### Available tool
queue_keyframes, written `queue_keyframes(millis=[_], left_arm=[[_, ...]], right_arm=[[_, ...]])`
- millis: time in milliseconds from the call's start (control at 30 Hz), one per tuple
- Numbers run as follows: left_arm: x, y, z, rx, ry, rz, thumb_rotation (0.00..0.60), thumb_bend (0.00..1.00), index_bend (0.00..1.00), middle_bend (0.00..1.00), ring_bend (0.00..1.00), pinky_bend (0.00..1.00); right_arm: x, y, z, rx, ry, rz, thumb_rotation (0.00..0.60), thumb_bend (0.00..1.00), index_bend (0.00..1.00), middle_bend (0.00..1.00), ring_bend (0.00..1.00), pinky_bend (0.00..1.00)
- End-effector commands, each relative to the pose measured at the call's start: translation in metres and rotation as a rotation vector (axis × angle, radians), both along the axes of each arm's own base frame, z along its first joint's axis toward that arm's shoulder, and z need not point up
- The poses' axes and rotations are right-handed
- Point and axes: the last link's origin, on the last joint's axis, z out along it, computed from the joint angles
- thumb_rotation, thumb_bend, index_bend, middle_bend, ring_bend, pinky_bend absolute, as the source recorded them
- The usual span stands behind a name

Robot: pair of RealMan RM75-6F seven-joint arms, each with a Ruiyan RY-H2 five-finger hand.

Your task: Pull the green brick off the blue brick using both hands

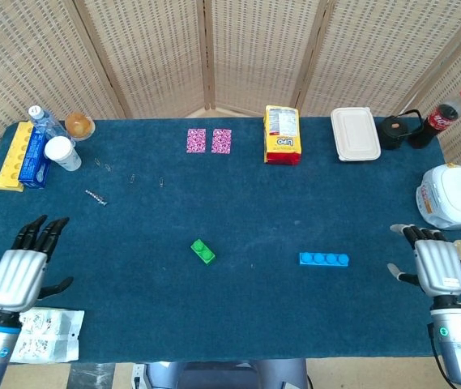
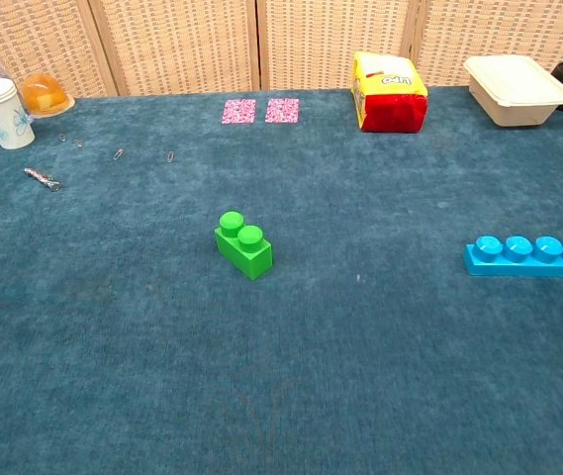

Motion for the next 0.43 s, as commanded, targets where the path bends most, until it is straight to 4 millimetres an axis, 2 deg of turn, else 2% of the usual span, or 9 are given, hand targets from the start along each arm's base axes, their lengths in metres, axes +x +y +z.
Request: queue_keyframes(millis=[33,233,433], left_arm=[[-0.014,-0.016,0.012,0.03,-0.003,0.04,0.6,0.16,0.05,0.16,0.0,0.13],[-0.033,-0.04,0.017,0.058,-0.002,0.116,0.6,0.16,0.06,0.16,0.0,0.13],[-0.036,-0.044,0.019,0.07,-0.019,0.137,0.6,0.16,0.06,0.16,0.0,0.13]], right_arm=[[-0.002,0.007,0.003,-0.008,0.008,-0.011,0.6,0.24,0.29,0.36,0.36,0.3],[-0.009,0.028,0.006,-0.043,0.007,-0.038,0.6,0.24,0.3,0.36,0.36,0.3],[-0.014,0.036,0.012,-0.068,0.014,-0.062,0.6,0.24,0.3,0.36,0.36,0.3]])
